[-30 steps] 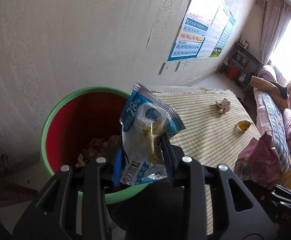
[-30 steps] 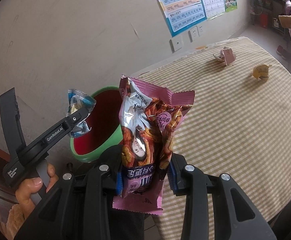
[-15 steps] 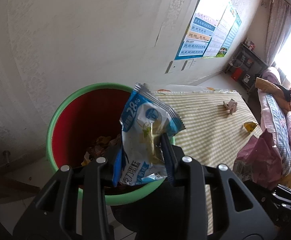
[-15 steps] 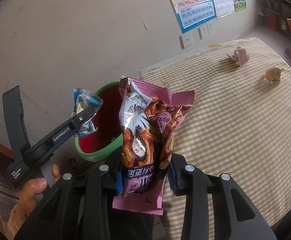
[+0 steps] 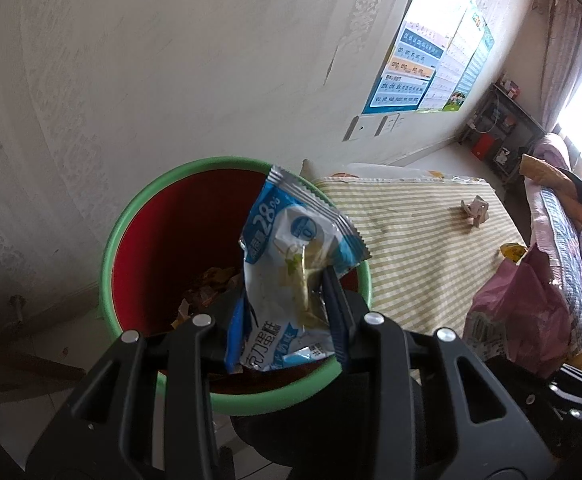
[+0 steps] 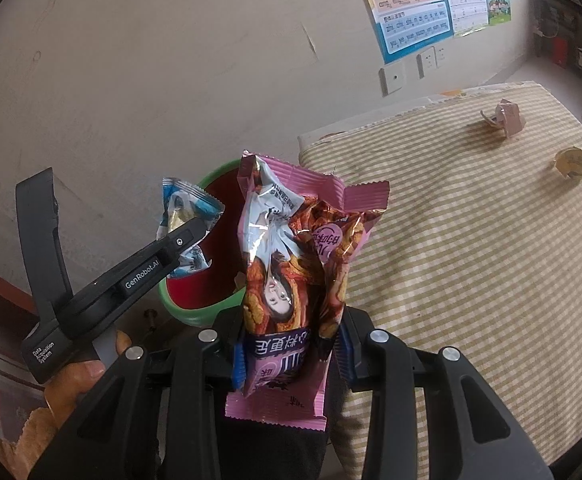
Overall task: Collect trash
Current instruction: 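Carry the pink wrapper and blue-white bag over the red bucket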
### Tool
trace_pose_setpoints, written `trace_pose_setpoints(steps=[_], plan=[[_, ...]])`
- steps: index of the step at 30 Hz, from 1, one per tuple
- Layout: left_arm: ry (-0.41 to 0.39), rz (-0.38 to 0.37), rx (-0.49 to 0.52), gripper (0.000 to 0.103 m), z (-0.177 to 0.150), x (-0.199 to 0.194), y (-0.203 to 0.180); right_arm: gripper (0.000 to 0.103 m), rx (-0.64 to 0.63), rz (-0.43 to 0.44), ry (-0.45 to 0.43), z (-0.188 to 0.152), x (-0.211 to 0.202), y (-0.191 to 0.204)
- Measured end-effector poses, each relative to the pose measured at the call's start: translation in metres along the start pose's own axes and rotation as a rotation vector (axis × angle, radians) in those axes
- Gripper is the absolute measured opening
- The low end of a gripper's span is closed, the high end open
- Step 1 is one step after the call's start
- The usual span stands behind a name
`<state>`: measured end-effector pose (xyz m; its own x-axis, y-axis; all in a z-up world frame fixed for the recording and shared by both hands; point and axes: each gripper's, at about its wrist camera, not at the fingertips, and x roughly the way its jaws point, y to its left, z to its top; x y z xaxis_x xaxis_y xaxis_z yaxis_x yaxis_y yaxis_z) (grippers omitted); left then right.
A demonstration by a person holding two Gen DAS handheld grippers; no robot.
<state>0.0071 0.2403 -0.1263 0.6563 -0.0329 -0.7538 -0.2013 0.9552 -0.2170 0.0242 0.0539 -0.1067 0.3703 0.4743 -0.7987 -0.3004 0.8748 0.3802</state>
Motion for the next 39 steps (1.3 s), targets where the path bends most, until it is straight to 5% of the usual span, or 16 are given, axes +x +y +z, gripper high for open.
trace_pose_setpoints(steps=[39], plan=[[0.031, 0.060, -0.073, 0.034, 0.015, 0.031, 0.041, 0.034, -0.133, 0.040, 0.006, 0.031, 0.031, 0.034]])
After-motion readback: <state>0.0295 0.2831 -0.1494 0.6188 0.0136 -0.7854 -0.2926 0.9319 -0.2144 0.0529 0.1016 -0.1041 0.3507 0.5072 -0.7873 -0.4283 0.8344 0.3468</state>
